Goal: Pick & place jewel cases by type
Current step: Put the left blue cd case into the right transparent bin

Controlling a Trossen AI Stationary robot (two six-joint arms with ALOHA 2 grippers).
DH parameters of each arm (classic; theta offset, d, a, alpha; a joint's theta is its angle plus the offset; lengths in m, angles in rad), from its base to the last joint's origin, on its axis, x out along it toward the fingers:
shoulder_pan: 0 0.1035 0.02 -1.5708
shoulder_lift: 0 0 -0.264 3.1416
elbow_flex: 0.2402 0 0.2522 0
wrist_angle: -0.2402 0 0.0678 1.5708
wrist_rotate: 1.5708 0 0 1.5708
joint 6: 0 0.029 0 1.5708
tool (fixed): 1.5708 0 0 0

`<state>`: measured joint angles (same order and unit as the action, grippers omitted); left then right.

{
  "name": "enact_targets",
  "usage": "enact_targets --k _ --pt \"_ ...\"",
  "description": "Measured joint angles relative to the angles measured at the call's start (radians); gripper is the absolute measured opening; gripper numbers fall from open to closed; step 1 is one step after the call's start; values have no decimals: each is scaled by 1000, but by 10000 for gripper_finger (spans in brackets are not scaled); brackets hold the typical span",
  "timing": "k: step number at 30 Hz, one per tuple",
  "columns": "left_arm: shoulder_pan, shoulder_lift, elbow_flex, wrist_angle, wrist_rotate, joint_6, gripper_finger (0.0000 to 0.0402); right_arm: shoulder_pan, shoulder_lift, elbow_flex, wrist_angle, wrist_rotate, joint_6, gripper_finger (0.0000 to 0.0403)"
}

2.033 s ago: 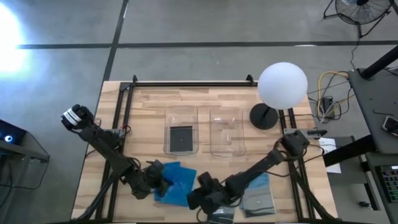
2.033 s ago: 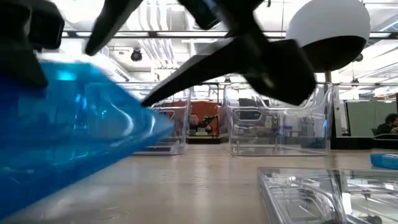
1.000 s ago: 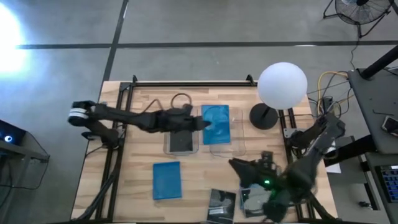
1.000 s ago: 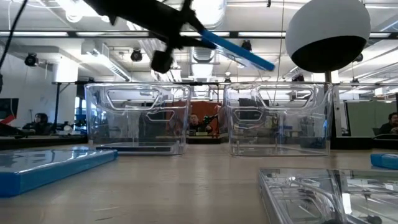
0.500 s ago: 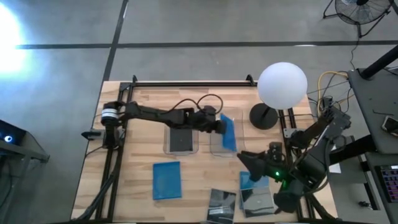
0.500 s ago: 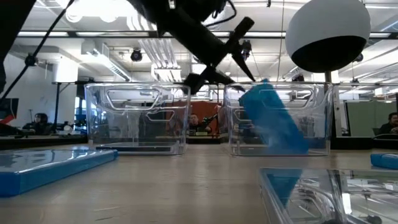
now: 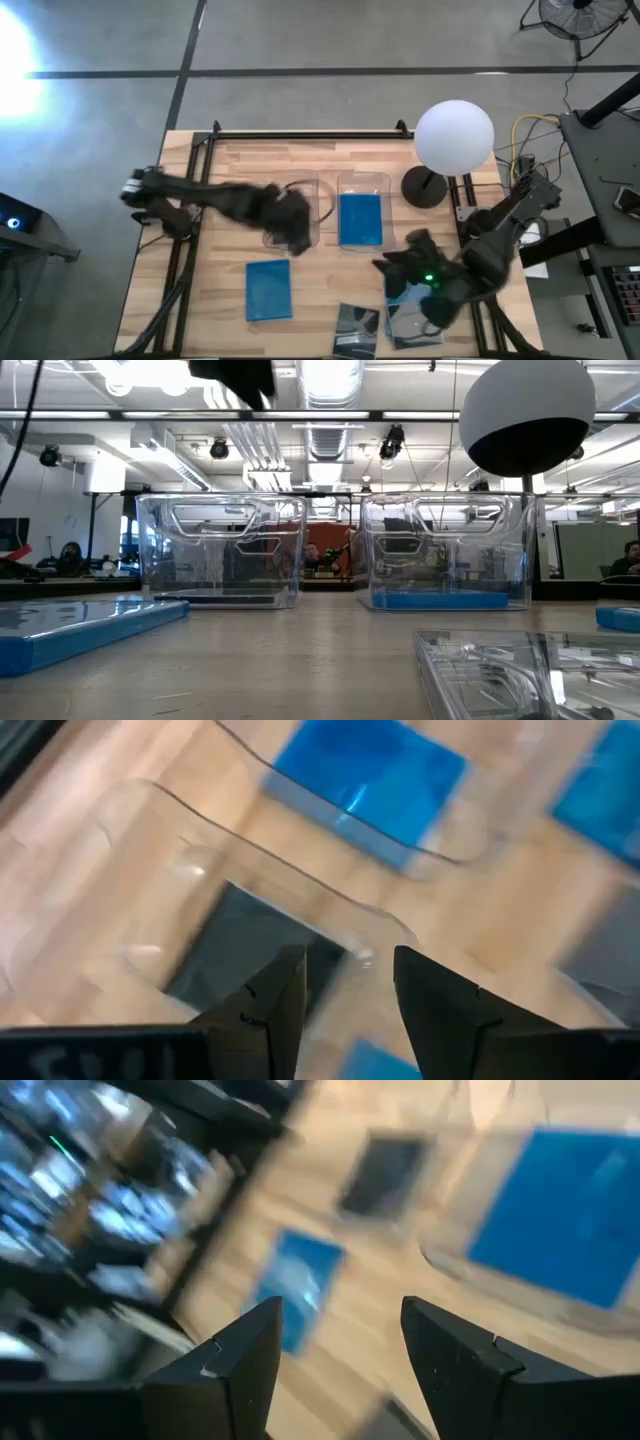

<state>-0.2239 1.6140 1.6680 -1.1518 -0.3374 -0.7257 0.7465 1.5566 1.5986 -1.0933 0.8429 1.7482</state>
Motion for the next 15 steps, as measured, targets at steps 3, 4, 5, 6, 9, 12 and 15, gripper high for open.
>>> enact_targets --k 3,4,5,6,9,12,15 --pt "-149 -89 -83 8 -75 -210 134 -59 39 -1 48 -152 -102 201" --pt "-197 -112 -116 8 -103 -291 134 -75 55 -1 71 -188 -139 201" --pt "-243 -134 -154 10 -125 -377 134 -90 72 -1 103 -221 -178 201" --pt "-289 -154 -195 12 -140 -457 134 -109 87 -1 147 -258 -219 201" --pt "-402 -195 -329 26 -154 -707 134 -157 145 -1 283 -378 -337 201" --pt "-505 -217 -457 32 -139 -936 134 -193 206 -1 414 -447 -394 201" --pt "-611 -225 -558 45 -113 -1136 134 -210 260 -1 500 -458 -362 201"
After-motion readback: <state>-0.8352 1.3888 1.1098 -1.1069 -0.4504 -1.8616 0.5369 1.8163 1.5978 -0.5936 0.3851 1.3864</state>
